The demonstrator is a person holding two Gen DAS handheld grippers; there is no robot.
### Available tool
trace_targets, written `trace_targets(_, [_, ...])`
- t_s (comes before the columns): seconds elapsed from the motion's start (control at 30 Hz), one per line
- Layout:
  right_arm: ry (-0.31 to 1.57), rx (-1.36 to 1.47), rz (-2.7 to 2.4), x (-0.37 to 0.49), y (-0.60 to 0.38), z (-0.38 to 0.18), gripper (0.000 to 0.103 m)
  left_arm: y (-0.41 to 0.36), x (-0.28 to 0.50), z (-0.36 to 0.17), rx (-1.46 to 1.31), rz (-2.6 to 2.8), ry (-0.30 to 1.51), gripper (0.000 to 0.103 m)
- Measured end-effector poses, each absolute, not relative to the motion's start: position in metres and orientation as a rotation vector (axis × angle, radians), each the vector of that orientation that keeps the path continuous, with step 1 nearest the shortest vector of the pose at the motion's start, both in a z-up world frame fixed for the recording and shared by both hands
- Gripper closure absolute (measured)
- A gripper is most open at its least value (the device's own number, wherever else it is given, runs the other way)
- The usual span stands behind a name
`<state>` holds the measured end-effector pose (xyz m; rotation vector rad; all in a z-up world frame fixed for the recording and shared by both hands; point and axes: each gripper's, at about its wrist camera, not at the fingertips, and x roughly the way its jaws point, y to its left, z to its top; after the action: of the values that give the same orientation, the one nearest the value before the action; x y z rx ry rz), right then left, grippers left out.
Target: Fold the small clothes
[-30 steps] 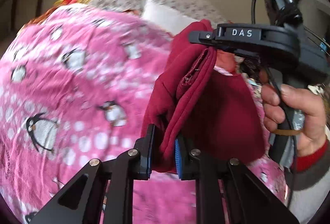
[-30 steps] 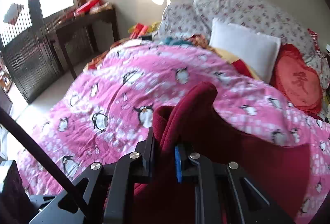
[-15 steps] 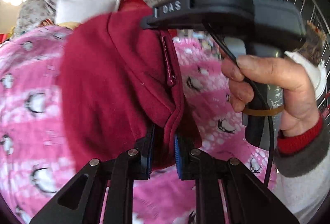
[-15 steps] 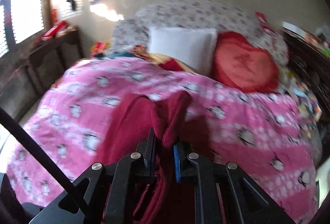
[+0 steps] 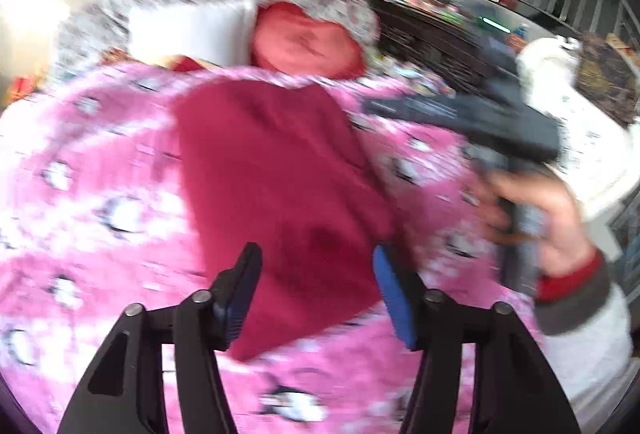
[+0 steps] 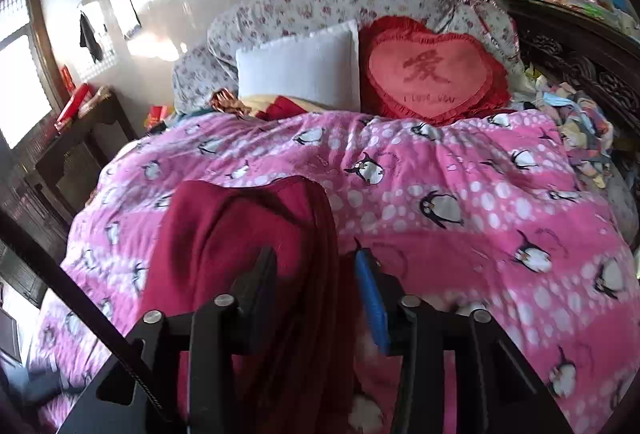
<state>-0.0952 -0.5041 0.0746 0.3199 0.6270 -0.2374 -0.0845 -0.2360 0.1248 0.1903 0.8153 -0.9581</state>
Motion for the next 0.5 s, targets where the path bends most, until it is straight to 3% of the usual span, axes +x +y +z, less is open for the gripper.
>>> trace_targets(0.17, [0.650, 0.335, -0.114, -0.123, -0.470, 0.068, 0.044, -0.227, -0.056, 0.111, 0.191, -0.806, 0.817, 0.042])
trace_targets(0.3, [0.712, 0.341, -0.038, -0.129, -0.442, 0.045, 0.044, -0.239, -0.039, 0.084, 0.223, -0.746, 0.855, 0.042])
trace_targets(0.33, [0.723, 0.315, -0.060, -0.129, -0.438, 0.039, 0.054, -0.245, -0.037, 0.077, 0.222, -0.747, 0.866, 0.042])
trace_targets(0.37, [0.722, 0.274, -0.101, -0.130, -0.434, 0.036, 0.078, -0.251, -0.033, 0.072, 0.221, -0.750, 0.869, 0.041])
trace_targets(0.5, [0.703, 0.221, -0.125, -0.138, -0.432, 0.028, 0.086, -0.256, -0.047, 0.072, 0.242, -0.752, 0.841, 0.040])
